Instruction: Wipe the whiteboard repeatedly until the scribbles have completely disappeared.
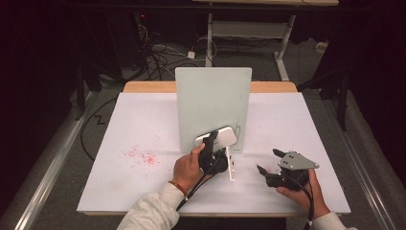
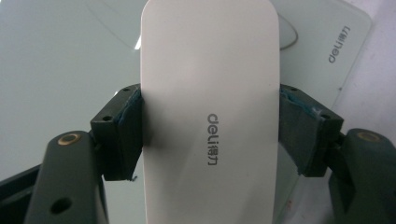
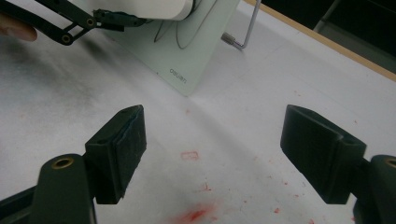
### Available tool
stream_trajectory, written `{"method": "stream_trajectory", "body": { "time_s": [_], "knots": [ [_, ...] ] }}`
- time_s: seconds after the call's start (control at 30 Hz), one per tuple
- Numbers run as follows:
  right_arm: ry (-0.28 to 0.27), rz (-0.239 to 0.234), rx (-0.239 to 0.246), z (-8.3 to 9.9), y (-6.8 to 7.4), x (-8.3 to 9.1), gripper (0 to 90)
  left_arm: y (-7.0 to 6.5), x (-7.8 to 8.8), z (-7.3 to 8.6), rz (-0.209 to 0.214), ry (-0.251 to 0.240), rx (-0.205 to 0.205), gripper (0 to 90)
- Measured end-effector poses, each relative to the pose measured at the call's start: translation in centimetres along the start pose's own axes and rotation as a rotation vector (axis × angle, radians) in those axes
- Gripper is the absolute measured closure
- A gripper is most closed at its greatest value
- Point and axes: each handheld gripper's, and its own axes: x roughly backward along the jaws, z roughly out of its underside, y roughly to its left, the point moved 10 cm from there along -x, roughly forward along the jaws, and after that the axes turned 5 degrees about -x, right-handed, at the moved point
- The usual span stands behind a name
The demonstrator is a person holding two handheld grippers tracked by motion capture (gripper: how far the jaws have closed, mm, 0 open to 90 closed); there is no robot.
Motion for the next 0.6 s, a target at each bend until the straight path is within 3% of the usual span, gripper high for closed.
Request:
{"method": "stream_trajectory", "body": {
  "time_s": [0.27, 0.43, 0.53, 0.6],
  "knots": [
    [0.000, -0.001, 0.006, 0.0, 0.1, -0.1, 23.1, -0.6, 0.0, -0.1, 0.003, 0.011, -0.006, 29.2],
    [0.002, 0.002, 0.000, 0.0, 0.0, -0.1, 23.1, -1.8, -0.2, -0.9, 0.026, 0.007, -0.046, 29.3],
    [-0.003, 0.004, 0.000, 0.0, -0.3, 0.0, 23.2, -3.0, -0.4, -1.6, 0.047, 0.008, -0.109, 29.2],
    [-0.004, 0.008, -0.003, 0.0, -0.3, 0.0, 23.2, -3.5, -0.5, -2.0, 0.034, 0.013, -0.160, 29.2]
  ]
}}
